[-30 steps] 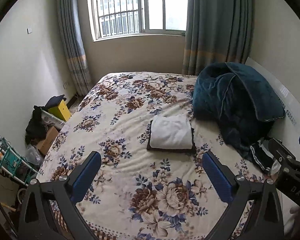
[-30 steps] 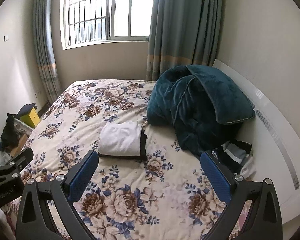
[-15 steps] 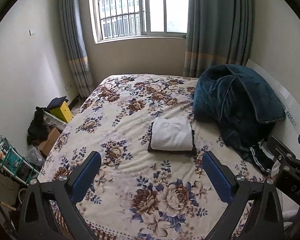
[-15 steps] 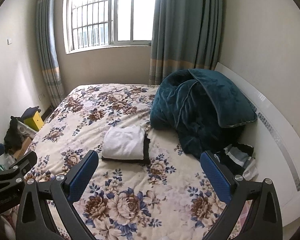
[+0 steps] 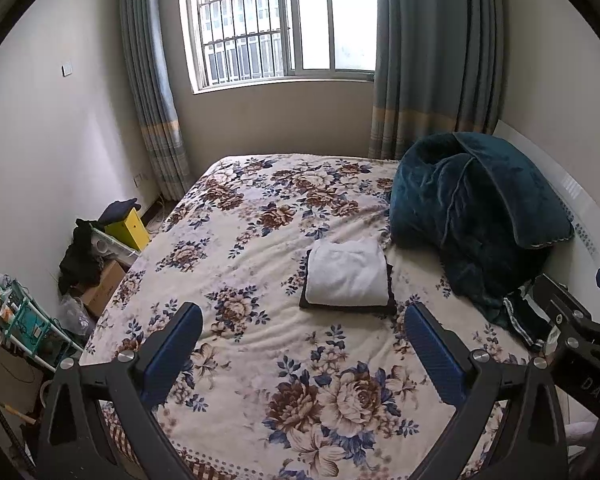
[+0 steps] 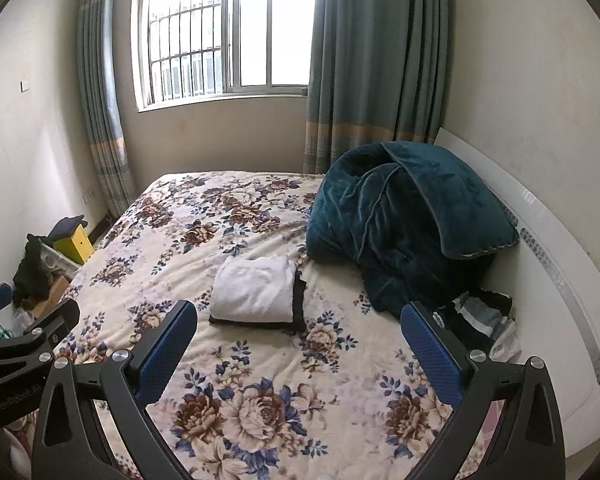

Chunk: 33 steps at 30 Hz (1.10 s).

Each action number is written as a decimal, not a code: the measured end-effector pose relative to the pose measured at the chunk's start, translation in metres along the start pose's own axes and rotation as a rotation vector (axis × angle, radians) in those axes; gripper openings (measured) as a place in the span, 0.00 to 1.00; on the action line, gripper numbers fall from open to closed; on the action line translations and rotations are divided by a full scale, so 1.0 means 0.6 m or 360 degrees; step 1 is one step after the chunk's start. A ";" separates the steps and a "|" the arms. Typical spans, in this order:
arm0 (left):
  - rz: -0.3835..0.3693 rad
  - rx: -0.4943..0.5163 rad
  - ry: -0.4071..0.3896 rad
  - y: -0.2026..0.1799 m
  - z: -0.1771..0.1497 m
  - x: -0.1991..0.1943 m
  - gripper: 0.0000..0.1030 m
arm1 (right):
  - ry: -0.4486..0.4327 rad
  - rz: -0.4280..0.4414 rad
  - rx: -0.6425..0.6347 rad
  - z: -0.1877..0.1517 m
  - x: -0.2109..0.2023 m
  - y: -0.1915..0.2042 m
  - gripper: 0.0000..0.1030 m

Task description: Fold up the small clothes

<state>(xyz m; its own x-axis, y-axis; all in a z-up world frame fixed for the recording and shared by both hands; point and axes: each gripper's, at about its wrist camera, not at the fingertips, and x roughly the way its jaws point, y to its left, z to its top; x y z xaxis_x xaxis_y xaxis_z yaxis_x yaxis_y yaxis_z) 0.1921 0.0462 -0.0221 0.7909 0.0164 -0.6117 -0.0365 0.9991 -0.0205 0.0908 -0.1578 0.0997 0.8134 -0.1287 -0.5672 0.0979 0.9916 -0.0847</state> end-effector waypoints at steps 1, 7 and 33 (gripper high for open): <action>-0.0002 0.0001 -0.0002 0.001 0.000 -0.001 1.00 | 0.0000 0.0002 -0.0003 0.003 0.000 0.001 1.00; 0.0003 0.0000 -0.0015 0.002 0.004 -0.004 1.00 | -0.0001 0.0008 0.0001 0.004 -0.001 0.001 1.00; -0.0004 -0.0006 -0.0023 -0.003 0.007 -0.012 1.00 | -0.0012 0.0008 0.0007 0.007 -0.005 0.001 1.00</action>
<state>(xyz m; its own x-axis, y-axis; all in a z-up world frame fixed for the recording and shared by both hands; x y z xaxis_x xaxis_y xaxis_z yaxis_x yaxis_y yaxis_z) 0.1889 0.0442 -0.0141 0.7996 0.0143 -0.6004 -0.0367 0.9990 -0.0251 0.0906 -0.1566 0.1048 0.8182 -0.1234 -0.5615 0.0960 0.9923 -0.0782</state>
